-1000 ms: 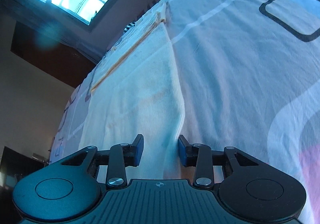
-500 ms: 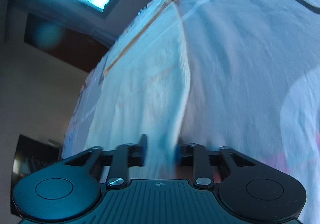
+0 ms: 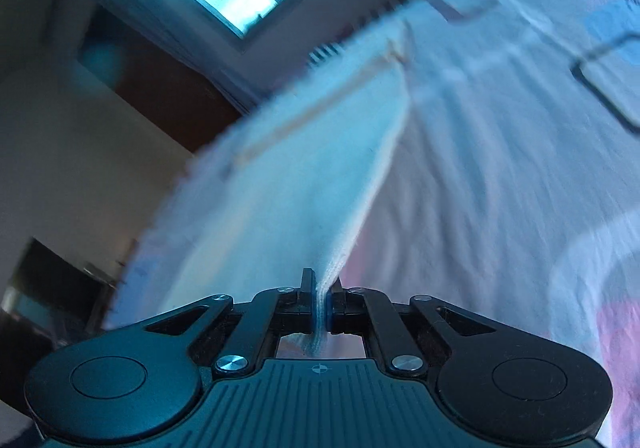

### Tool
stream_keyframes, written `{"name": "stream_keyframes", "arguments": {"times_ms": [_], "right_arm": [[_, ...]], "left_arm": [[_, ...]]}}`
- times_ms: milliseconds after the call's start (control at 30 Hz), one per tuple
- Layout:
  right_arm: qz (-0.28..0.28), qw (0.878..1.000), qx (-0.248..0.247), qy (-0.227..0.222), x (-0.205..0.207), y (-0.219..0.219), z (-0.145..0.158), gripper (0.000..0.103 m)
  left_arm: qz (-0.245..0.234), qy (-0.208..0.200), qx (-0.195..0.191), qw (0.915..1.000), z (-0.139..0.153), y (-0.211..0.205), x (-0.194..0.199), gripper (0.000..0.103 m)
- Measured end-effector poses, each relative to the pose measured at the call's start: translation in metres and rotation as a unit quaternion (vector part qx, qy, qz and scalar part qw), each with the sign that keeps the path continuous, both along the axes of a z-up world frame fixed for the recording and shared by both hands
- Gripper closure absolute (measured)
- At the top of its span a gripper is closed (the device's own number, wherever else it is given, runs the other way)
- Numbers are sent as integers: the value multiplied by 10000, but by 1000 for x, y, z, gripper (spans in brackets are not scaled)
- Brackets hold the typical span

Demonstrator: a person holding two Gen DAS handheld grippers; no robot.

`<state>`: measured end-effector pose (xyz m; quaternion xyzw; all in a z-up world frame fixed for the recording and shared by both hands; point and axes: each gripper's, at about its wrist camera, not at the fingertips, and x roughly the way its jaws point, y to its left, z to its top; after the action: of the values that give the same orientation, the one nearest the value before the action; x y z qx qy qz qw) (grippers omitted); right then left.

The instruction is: Fold small clothes

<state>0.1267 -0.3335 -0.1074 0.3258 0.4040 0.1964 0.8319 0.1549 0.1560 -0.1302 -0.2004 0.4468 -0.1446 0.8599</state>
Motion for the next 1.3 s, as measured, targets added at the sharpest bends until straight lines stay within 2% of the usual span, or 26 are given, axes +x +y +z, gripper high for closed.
{"name": "stream_keyframes", "arguments": {"times_ms": [67, 133, 367, 533, 700, 800, 933, 1000, 1133, 1300], "right_arm": [[20, 9987, -237, 452, 3, 4, -23, 100], [-72, 9992, -142, 361, 1, 3, -22, 100], [-266, 9991, 70, -310, 18, -2, 39, 100], [-329, 9969, 49, -715, 60, -5, 96, 100], [-541, 9938, -17, -976, 136, -10, 148, 100], [-681, 9927, -68, -991, 188, -14, 164, 100], [-781, 9937, -67, -796, 264, -17, 148, 100], [-744, 9953, -6, -626, 300, -18, 127, 100], [-639, 9974, 20, -341, 358, -21, 81, 100], [-795, 9964, 276, 75, 410, -35, 31, 100]], "left_arm": [[153, -16, -168, 9997, 0, 4, 0, 101], [251, -53, -208, 9995, 5, 5, -1, 101], [628, -371, -814, 9940, 45, 14, 16, 101], [807, -659, -1115, 9883, 90, 11, 64, 101], [888, -1000, -1123, 9846, 138, 3, 134, 101], [965, -1045, -1082, 9839, 149, -2, 184, 101], [942, -875, -863, 9879, 134, -12, 246, 101], [886, -758, -711, 9906, 117, -18, 272, 101], [1019, -452, -733, 9911, 82, -17, 322, 101], [1060, -239, -711, 9915, 47, -19, 372, 101]]}}
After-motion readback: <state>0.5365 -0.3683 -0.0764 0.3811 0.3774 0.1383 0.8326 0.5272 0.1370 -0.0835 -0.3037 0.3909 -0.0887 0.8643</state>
